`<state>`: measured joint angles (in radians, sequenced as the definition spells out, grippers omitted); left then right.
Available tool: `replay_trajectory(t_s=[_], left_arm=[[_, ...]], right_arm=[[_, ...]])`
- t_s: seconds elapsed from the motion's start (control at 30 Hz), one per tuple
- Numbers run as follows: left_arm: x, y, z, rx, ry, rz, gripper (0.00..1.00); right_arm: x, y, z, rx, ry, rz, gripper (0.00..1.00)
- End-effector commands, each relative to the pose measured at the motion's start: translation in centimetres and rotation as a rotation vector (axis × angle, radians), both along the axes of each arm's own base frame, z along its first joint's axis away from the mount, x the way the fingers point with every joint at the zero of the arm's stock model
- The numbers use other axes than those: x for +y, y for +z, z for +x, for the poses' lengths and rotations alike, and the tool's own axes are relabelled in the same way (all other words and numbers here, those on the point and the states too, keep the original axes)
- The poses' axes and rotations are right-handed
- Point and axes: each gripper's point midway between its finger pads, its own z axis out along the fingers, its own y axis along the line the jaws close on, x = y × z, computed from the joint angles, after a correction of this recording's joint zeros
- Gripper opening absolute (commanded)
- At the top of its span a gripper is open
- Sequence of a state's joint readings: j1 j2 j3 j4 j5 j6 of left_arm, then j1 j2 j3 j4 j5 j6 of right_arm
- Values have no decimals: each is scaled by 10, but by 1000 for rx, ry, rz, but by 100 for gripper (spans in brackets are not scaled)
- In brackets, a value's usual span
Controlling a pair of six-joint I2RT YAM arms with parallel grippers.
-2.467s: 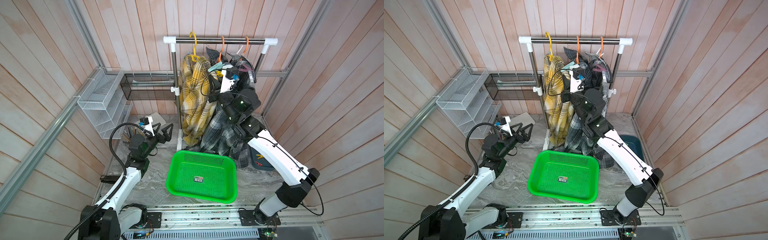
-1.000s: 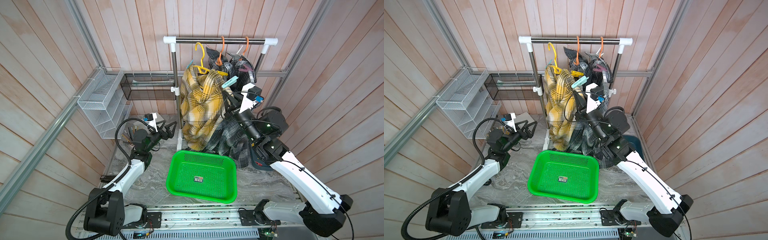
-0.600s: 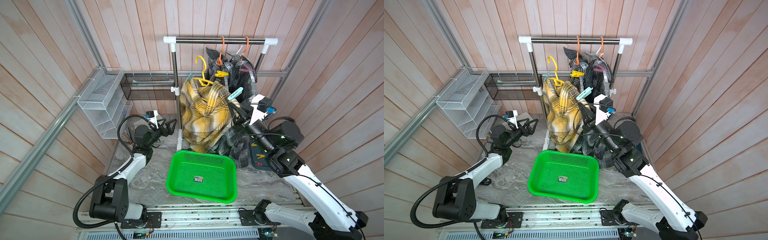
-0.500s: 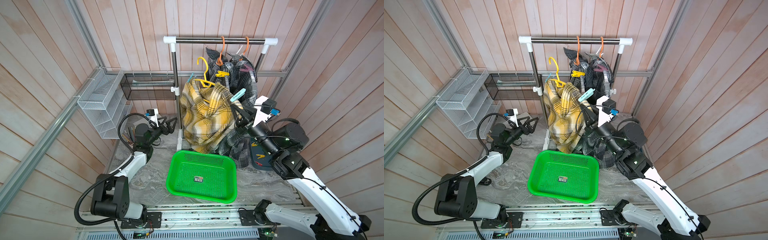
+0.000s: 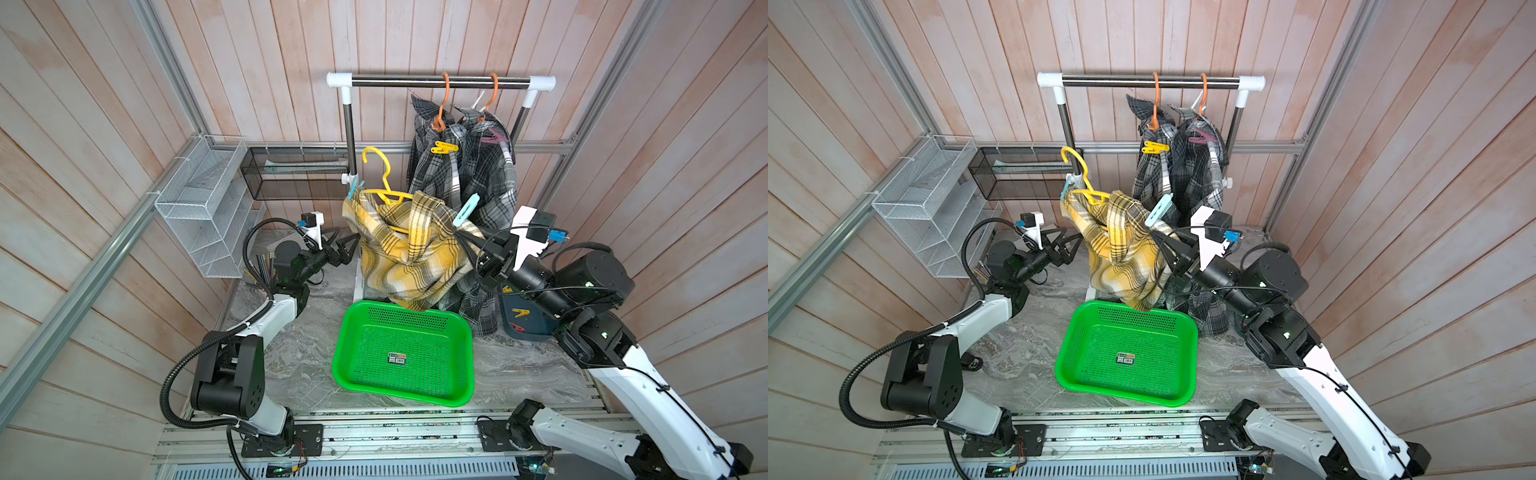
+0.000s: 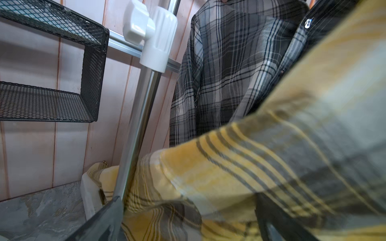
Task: Remove the clothespins securing long-sleeve shirts to the hanger
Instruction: Place the long-sleeve shirt at the bin.
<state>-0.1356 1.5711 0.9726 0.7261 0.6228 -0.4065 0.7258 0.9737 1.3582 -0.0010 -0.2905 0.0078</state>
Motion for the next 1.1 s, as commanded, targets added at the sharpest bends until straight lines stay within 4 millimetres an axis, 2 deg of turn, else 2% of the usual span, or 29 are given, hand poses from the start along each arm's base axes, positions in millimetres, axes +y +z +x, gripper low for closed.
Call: replay_trajectory(t_s=[0.0, 0.1, 0.17, 0.2, 0.3, 0.4, 0.47, 0.6, 0.73, 0.9, 1.07], left_arm=[[4, 13, 10, -82, 5, 37, 100], [5, 18, 16, -102, 4, 43, 100], [1, 28, 14, -129, -26, 45, 94], [-1, 34, 11, -143, -48, 41, 85], [-7, 57, -3, -193, -109, 17, 42], [-11, 74, -15, -239, -123, 15, 18], [-14, 85, -24, -262, -125, 20, 10], [-17, 116, -51, -342, -131, 15, 1], [-19, 145, -75, -412, -134, 5, 0], [-16, 181, -99, -480, -111, -18, 0], [-10, 219, -117, -533, -76, -45, 0]], right_arm=[[-6, 52, -37, -135, 128, 102, 0], [0, 57, -39, -146, 170, 111, 0], [3, 59, -39, -153, 187, 122, 0], [5, 61, -37, -158, 191, 127, 0], [11, 65, -33, -176, 200, 147, 0], [18, 67, -25, -190, 206, 159, 0], [24, 68, -16, -196, 204, 167, 0], [38, 72, 0, -195, 231, 182, 0], [47, 80, 15, -211, 235, 200, 0], [51, 91, 25, -228, 248, 232, 0], [45, 104, 31, -254, 232, 263, 0]])
